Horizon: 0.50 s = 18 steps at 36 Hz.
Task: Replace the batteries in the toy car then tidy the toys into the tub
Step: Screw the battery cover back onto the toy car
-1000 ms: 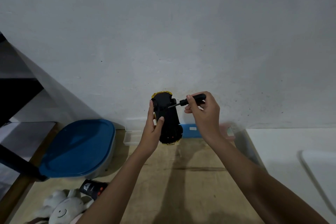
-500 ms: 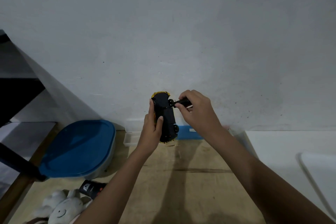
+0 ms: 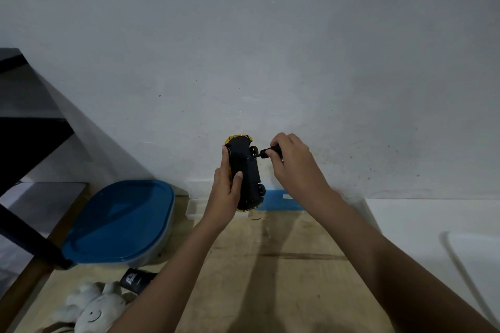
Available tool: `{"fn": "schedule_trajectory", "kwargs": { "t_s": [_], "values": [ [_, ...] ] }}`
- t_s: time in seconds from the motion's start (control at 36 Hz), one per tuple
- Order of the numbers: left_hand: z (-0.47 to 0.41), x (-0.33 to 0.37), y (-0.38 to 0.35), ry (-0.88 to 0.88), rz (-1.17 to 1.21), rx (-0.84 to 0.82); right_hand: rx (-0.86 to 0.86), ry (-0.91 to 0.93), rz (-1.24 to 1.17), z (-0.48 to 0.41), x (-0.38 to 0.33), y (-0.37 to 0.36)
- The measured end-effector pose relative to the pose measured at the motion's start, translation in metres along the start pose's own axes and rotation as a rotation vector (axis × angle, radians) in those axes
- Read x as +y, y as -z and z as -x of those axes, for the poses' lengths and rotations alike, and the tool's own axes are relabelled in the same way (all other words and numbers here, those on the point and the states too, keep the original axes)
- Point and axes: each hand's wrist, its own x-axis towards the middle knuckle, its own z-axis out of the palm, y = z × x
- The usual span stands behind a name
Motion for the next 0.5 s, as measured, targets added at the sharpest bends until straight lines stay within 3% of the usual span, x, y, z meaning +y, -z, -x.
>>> {"fn": "schedule_trajectory", "kwargs": {
  "t_s": [0.25, 0.5],
  "values": [
    [0.0012, 0.0011, 0.0027, 0.005, 0.009, -0.007, 0.001, -0.092, -0.034, -0.0006, -0.0024, 0.0029],
    [0.0044, 0.0050, 0.0030, -0.010, -0.026, 0.006, -0.116, 0.041, -0.102, -0.0016, -0.0073, 0.0095]
  ]
}}
